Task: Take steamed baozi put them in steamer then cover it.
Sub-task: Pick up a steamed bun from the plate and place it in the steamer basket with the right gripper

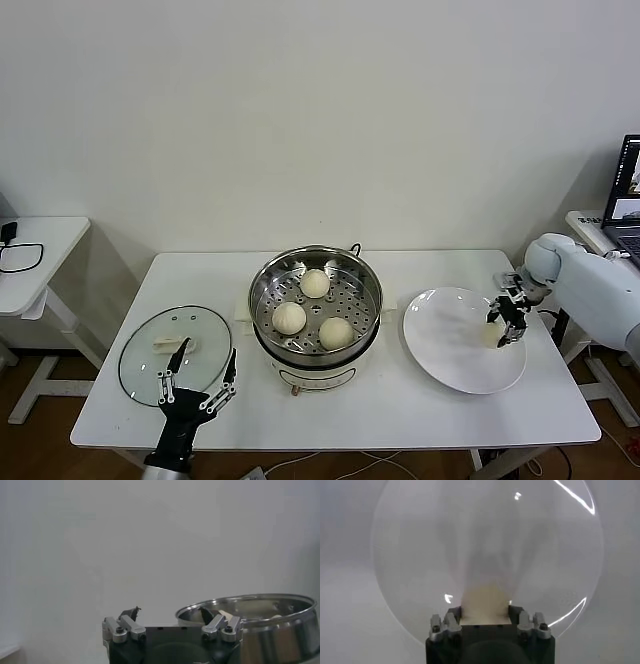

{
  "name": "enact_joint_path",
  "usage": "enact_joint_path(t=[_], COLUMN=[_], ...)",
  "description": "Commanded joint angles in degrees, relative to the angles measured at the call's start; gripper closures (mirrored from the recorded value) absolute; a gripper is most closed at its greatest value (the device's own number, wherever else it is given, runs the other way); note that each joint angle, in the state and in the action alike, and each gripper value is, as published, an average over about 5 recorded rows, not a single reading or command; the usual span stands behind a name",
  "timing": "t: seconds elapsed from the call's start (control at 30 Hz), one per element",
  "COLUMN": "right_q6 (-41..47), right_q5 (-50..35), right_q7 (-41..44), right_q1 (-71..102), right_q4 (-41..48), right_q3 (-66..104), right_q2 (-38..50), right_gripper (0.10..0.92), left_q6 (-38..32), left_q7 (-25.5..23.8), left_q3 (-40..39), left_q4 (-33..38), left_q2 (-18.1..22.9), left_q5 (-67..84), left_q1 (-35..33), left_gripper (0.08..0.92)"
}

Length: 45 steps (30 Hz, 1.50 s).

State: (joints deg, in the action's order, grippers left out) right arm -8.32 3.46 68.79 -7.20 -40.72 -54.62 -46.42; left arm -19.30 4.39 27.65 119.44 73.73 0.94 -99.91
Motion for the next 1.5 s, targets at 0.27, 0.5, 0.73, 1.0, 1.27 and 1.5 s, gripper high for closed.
enact_joint_path(t=[0.27, 0.5, 0.73, 1.0, 1.27, 1.5], right_q6=[7.2, 13.8, 17.7, 19.6, 19.9, 19.7], right_q5=[-15.9, -33.3, -41.8, -41.8, -38.7, -36.1], right_q7=[12.1, 9.8, 2.7, -1.5, -2.3, -2.8], right_q1=[-25.7, -40.0, -42.2, -39.2, -35.2, -33.0], right_q4=[-18.2, -27.3, -32.6, -31.5, -26.8, -25.0], right_q3=[-16.1, -26.9, -30.3, -33.3, -34.3, -34.2], right_q2=[0.9, -5.8, -13.0, -20.1, -23.7, -24.1], right_gripper=[0.400, 0.406, 0.414, 0.414, 0.421, 0.423], left_q6=[0.7, 1.1, 1.1, 1.0, 0.7, 0.4], left_q7=[0.0, 0.1, 0.2, 0.3, 0.4, 0.4], left_q3=[-0.3, -0.2, -0.3, -0.4, -0.1, 0.4], left_q4=[0.8, 1.9, 2.0, 1.7, 1.7, 1.3], left_q2=[-0.1, -0.4, -0.4, -0.3, -0.4, -0.4], left_q5=[0.0, 0.0, 0.0, 0.1, 0.2, 0.4], left_q1=[0.5, 0.5, 0.7, 1.0, 0.9, 0.8], left_gripper=[0.177, 0.177, 0.177, 0.177, 0.177, 0.177])
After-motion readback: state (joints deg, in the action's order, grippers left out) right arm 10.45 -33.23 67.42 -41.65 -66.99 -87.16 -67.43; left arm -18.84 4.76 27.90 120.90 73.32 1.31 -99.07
